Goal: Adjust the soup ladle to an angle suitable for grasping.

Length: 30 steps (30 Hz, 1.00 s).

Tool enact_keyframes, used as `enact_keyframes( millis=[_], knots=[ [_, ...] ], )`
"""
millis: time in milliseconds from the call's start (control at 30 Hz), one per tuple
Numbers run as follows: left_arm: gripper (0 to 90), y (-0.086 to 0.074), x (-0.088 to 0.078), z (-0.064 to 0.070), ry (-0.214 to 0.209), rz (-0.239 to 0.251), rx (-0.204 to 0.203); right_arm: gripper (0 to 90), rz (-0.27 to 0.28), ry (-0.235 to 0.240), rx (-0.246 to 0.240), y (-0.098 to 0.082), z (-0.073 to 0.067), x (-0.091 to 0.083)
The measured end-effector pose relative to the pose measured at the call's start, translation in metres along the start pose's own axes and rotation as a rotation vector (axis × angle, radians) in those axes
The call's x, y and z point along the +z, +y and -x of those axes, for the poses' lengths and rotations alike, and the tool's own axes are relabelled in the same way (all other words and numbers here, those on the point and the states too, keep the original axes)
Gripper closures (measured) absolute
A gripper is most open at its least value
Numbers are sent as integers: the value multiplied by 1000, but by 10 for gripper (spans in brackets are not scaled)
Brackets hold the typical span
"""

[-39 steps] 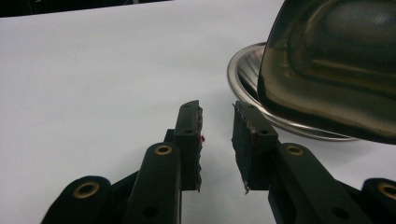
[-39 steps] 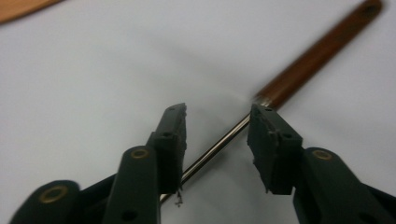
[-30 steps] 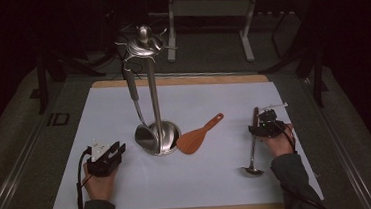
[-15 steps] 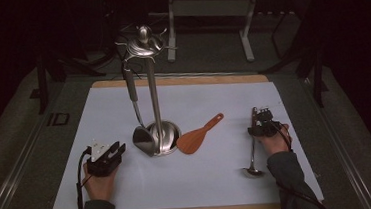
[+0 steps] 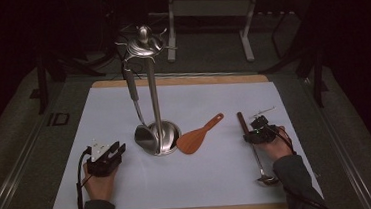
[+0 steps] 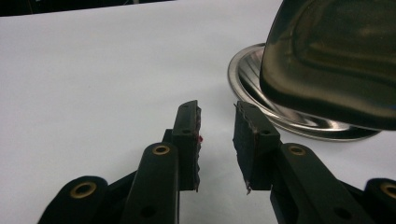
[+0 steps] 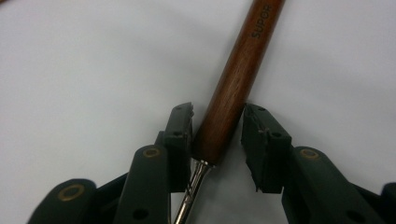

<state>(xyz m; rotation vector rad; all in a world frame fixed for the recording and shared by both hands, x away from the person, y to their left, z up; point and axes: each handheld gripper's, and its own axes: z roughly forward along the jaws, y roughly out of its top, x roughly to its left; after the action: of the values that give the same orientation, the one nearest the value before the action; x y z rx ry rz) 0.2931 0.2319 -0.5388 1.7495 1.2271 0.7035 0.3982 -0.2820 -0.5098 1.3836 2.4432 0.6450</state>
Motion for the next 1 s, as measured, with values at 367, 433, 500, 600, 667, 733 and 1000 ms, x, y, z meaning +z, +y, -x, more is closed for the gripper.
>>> enact_keyframes(
  millis=[367,433,500,600,667,733,1000],
  knots=[
    [710,0,0,0,3,0,3,656,-99,73,-240,-10,-13,-12],
    [710,0,0,0,4,-1,3,658,-119,73,-282,-10,-18,-14],
    [710,0,0,0,3,-2,3,666,-132,95,-329,-10,-25,-15],
    [709,0,0,0,4,-2,4,671,-147,118,-382,-8,-36,-14],
    [707,0,0,0,3,-2,4,674,-165,111,-365,-6,-40,-14],
    [706,0,0,0,2,-2,4,675,-171,109,-346,-5,-39,-13],
    [701,0,0,0,3,-1,4,699,-240,72,-148,2,-41,-12]
  ],
)
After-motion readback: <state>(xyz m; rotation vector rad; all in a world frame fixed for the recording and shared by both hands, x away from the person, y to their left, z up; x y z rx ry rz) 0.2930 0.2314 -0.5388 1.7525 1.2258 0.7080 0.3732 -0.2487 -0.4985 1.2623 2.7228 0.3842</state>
